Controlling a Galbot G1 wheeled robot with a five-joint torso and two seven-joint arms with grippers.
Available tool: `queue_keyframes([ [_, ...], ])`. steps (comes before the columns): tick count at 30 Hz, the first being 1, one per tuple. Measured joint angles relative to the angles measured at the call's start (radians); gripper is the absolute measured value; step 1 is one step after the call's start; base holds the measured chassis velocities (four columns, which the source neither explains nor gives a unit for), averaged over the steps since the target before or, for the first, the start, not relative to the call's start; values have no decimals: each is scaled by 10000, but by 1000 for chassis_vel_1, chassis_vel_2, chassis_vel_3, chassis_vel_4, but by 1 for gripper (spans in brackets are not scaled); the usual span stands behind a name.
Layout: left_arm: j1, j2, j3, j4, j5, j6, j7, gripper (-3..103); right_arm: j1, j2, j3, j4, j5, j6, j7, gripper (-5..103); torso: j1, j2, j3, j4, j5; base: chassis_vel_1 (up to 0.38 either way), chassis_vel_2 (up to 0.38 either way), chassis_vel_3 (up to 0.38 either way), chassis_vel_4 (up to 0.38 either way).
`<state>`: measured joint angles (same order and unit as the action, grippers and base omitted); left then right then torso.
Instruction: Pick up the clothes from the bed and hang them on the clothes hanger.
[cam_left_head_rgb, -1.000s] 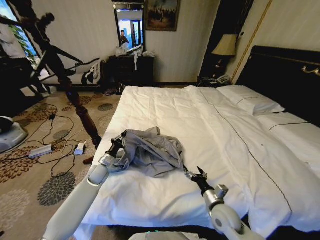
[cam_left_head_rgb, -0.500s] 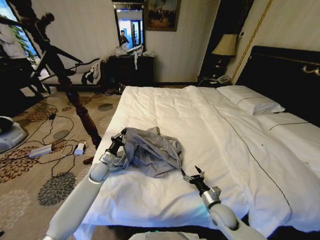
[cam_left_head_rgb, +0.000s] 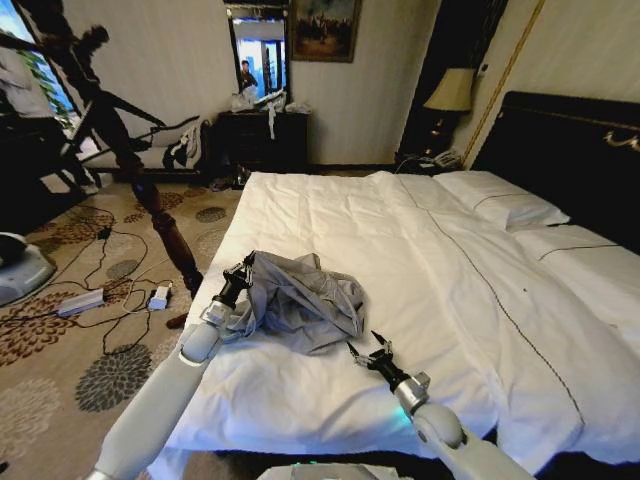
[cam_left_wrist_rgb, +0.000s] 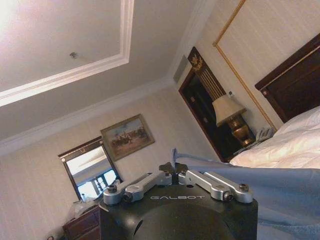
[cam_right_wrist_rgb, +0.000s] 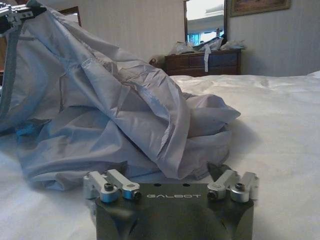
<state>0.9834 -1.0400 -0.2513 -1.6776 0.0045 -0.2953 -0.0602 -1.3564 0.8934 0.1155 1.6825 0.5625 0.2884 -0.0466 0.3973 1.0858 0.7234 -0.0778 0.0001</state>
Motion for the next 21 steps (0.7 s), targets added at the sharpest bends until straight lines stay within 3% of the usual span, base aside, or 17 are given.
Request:
queue_keyframes([
  [1,-1,0,0,-7,0,0,0,0,25,10,-12,-32,0,0,-8,88,0,0,0,0,0,0,0,0,0],
  [2,-13,0,0,-29,0,0,-7,0,96,29,-38,-119,1,0,-15,78,0,0,0,0,0,0,0,0,0],
  [6,-23,0,0,-49,-2,0,-17,0,128,27,-48,-167,32,8,-19,66,0,0,0,-1,0,0,0,0,0],
  [9,-22,-8,4,-49,-2,0,-21,0,130,23,-40,-201,63,142,-149,50,0,0,0,0,-1,0,0,0,0],
  [12,-23,-15,9,-40,0,-1,-22,0,148,53,-26,-238,64,216,-198,44,0,0,0,-1,-1,0,0,0,0],
  [17,-18,-2,27,-8,11,1,-45,0,225,134,-13,-247,217,306,-319,23,0,0,0,0,0,0,0,0,0],
  [18,-18,-2,27,-8,11,1,-45,0,225,134,-13,-247,217,306,-319,23,0,0,0,0,0,0,0,0,0],
  [21,-6,37,27,-58,10,23,-95,0,226,134,29,-139,390,333,-421,7,0,0,0,0,-1,0,0,0,0],
])
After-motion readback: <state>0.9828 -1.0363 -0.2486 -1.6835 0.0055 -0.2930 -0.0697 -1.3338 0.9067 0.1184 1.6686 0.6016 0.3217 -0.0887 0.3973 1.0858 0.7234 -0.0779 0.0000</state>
